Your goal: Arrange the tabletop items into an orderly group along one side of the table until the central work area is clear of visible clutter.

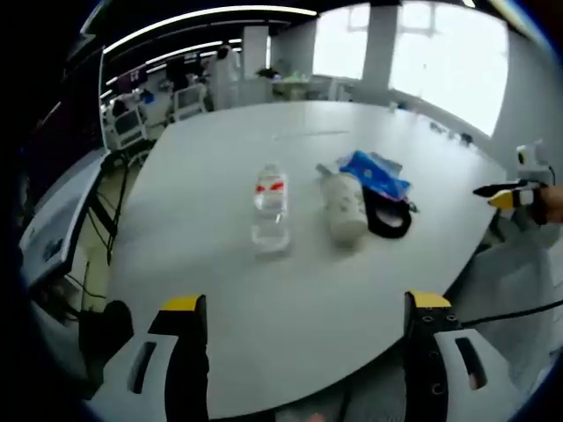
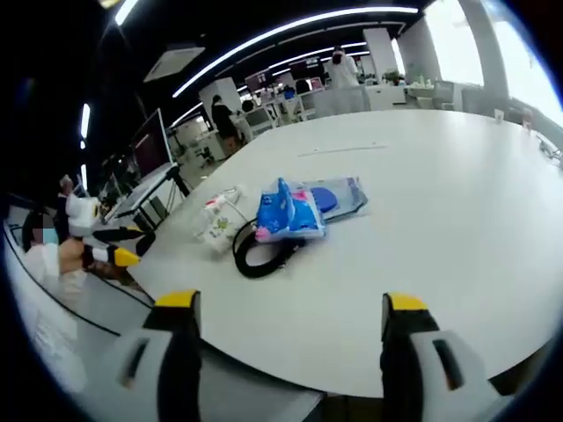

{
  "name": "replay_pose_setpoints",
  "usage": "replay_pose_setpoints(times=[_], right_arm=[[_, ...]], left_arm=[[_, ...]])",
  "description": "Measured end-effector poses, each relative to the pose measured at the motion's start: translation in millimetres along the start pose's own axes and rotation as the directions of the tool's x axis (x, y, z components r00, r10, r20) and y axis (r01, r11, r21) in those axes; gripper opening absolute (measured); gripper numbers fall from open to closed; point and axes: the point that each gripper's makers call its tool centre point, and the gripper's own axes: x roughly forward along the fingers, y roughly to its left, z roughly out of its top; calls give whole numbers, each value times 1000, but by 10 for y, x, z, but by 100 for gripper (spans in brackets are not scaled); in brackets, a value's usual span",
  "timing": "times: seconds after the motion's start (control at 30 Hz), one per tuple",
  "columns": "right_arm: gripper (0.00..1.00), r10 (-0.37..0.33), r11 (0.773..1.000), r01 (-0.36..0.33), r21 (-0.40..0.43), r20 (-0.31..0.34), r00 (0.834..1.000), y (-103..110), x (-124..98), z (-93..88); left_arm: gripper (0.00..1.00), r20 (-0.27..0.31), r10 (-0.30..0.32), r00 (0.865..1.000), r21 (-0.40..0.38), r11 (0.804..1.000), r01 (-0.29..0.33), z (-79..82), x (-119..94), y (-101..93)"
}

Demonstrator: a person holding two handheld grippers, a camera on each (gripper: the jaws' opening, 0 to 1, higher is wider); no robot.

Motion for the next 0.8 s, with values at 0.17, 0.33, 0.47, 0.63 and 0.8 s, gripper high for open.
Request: replay_pose_setpoints(times=[0.17, 0.33, 0.47, 0.63, 0.8], right_arm=[[83, -1, 1000, 1, 0, 2, 1000, -7, 10, 16], [83, -3, 1000, 3, -1, 6, 1000, -25, 9, 36], [83, -3, 1000, 3, -2, 3, 1000, -33, 8, 32], [82, -1, 1000, 1, 1, 0, 1000, -40, 8, 23], [82, -2, 1000, 2, 7, -2, 1000, -50, 6, 17]], left_arm=[[89, 0, 3, 1000, -2, 1000, -3, -5, -8, 21], [89, -2, 5, 1000, -3, 1000, -5, -4, -1, 33], [89, -4, 5, 1000, -3, 1000, -5, -7, 4, 24], [89, -7, 8, 1000, -4, 1000, -8, -16, 6, 22], [89, -8, 11, 1000, -6, 1000, -11, -20, 6, 25]])
